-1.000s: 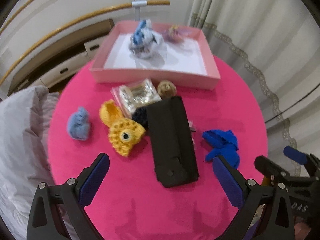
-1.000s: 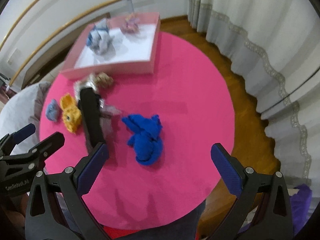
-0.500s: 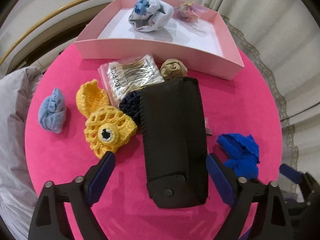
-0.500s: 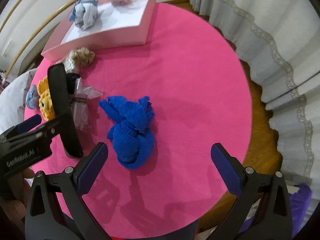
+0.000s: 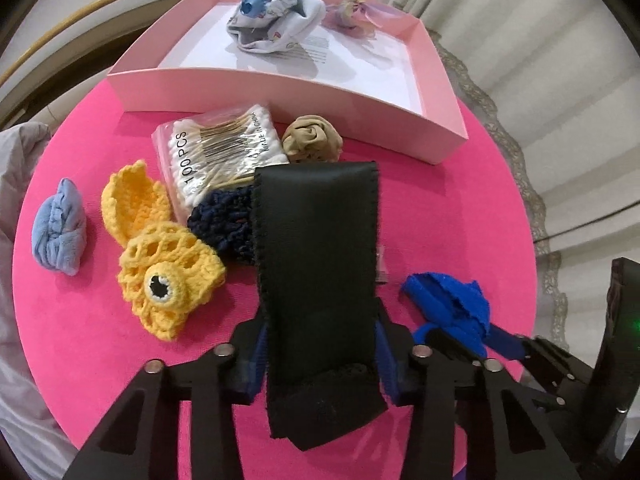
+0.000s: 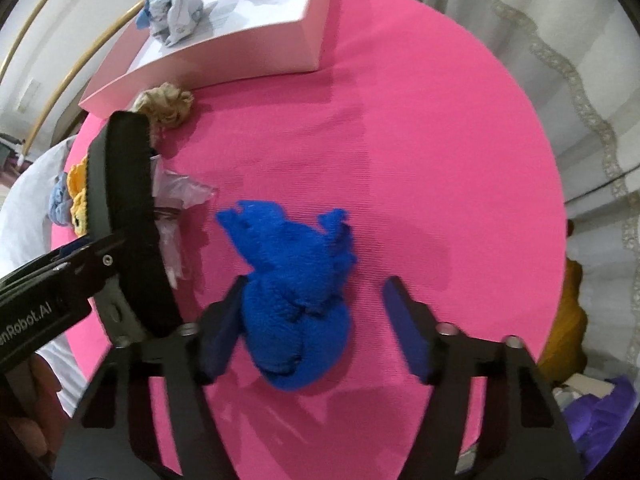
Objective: Organize soft objects
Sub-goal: 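Carry the black pouch and blue cloth into the pink box and release both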
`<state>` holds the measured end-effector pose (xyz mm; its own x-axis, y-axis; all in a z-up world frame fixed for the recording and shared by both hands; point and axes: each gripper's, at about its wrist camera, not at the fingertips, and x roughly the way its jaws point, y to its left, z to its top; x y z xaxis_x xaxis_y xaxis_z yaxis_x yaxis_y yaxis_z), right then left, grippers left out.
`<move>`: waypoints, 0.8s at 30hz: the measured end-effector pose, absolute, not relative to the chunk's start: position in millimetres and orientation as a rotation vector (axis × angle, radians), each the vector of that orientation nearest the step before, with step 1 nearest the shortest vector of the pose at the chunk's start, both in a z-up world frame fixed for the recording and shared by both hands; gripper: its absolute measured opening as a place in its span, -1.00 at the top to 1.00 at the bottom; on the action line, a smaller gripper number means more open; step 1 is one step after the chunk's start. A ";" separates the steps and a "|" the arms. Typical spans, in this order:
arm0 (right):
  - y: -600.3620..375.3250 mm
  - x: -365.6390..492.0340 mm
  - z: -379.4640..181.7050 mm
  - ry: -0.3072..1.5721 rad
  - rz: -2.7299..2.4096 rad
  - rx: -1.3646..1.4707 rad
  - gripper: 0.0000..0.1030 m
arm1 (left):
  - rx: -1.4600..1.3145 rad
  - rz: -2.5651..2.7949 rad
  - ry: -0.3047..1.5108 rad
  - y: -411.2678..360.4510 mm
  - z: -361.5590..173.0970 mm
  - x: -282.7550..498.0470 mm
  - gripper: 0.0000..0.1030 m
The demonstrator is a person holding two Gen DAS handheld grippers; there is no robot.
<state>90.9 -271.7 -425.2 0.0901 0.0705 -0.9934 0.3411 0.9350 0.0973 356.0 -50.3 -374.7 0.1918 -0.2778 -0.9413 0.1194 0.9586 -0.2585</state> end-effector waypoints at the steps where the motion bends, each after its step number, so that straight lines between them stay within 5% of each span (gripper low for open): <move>1: -270.8 90.9 -423.4 1.469 -0.196 0.353 0.25 | -0.139 -0.284 1.349 -50.0 -373.6 356.6 0.29; 15: -283.1 83.3 -365.9 1.376 -0.211 0.386 0.28 | -0.086 -0.307 1.241 -20.1 -307.6 336.0 0.33; 24: -285.4 150.3 -316.0 1.258 -0.178 0.332 0.28 | -0.087 -0.230 1.129 18.7 -243.1 357.1 0.33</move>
